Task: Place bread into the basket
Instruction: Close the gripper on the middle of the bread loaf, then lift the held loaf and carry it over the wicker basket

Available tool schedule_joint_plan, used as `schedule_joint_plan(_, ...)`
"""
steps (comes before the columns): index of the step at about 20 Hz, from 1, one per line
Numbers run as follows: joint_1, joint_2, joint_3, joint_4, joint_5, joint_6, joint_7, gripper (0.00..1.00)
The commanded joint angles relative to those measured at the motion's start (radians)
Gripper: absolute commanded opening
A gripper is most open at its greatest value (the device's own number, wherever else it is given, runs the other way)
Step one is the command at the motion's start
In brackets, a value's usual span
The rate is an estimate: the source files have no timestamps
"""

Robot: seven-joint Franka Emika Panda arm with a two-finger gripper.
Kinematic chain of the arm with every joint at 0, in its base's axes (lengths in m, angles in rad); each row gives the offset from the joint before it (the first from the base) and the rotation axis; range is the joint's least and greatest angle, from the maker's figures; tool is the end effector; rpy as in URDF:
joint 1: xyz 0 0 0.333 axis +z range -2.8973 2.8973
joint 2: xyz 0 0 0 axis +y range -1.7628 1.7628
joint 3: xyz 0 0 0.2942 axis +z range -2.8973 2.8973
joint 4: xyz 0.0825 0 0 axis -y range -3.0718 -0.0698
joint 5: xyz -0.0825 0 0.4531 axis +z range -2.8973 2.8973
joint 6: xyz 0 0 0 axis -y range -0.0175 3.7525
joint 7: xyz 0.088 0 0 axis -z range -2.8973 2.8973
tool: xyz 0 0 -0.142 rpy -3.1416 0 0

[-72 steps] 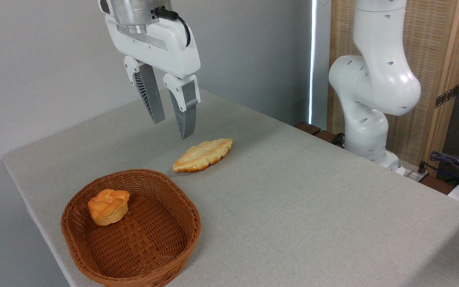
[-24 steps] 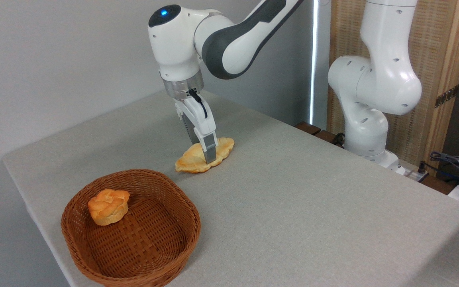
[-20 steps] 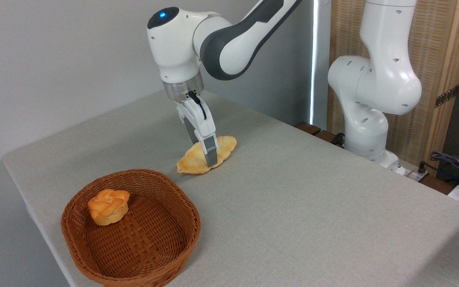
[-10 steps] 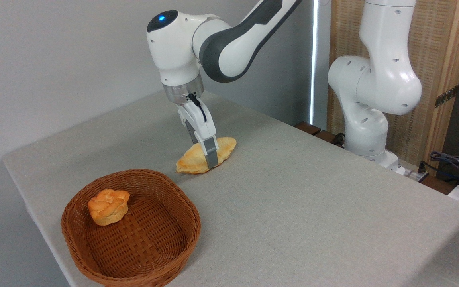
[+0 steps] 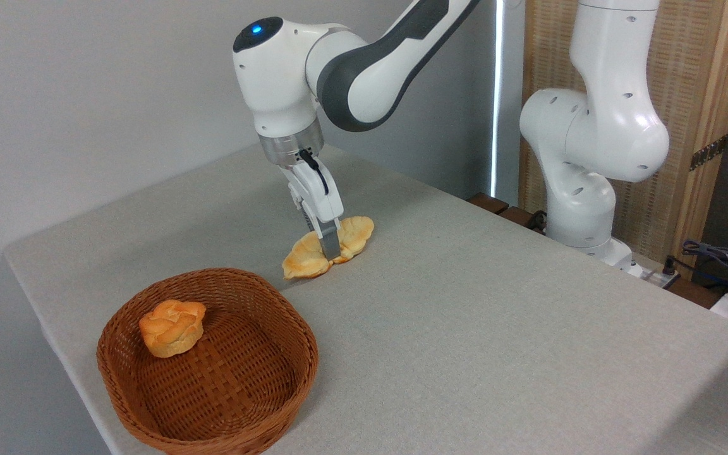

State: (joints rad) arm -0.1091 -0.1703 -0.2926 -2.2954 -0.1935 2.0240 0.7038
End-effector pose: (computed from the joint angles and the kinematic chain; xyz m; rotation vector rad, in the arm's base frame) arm 0.4861 -0.2219 0.3152 2.6327 -1.4463 -0.1292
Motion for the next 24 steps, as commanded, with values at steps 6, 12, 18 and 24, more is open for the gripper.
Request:
schedule_joint_plan(6,0.002,0.003,0.101,0.21,0.014,-0.163,0.028,0.03)
schedule_joint_plan(12,0.003,0.053,0.217,0.456,0.014,-0.274,0.197,0.07)
schedule_joint_plan(18,0.003,0.109,0.263,0.49,0.043,0.017,0.189,0.17)
schedule_joint_plan(24,0.003,0.14,0.263,0.49,0.043,0.108,0.191,1.0)
